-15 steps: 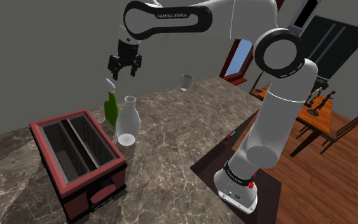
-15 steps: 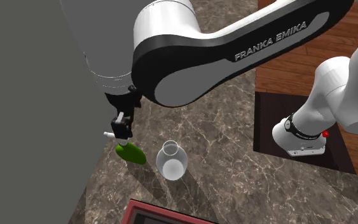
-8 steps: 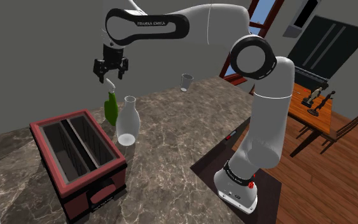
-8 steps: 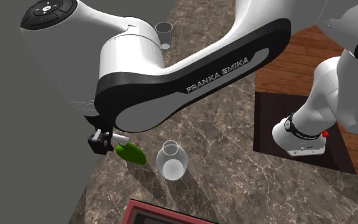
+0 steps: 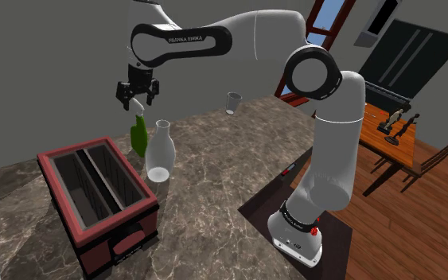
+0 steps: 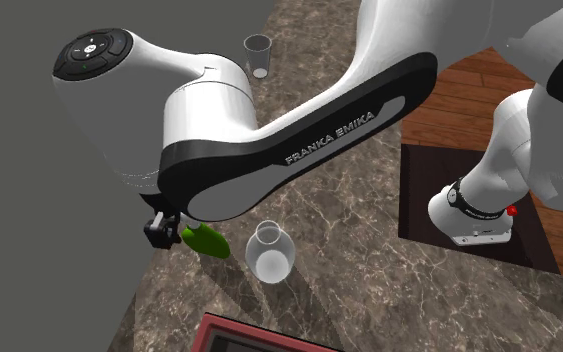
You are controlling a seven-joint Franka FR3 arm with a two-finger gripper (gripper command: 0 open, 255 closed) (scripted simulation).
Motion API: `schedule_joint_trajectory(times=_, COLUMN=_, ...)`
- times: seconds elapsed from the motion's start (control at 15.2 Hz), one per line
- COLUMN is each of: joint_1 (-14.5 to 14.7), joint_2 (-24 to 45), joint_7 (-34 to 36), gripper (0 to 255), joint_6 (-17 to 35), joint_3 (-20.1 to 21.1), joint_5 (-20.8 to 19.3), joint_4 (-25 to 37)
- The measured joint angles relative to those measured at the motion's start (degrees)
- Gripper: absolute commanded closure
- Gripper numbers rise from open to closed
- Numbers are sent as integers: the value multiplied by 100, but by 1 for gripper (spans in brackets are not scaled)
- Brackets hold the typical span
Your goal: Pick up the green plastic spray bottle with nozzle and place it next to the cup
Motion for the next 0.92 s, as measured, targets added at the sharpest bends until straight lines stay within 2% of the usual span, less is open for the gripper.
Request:
schedule_joint_trajectory(times=0.26, joint_1=1, joint_2=0, joint_7=1, gripper=0, joint_6=8, joint_3=0, joint_5=-1, joint_4=-7)
schedule_joint_trajectory(times=0.33, joint_1=1, joint_2=0, joint_7=1, gripper=255, joint_6=8, joint_3=0, joint_5=-1, joint_4=-7)
schedule_joint_trajectory(times=0.92, joint_1=1, joint_2=0, joint_7=1, gripper=255, joint_6=9, joint_3=0, joint_5=-1, joint_4=-6)
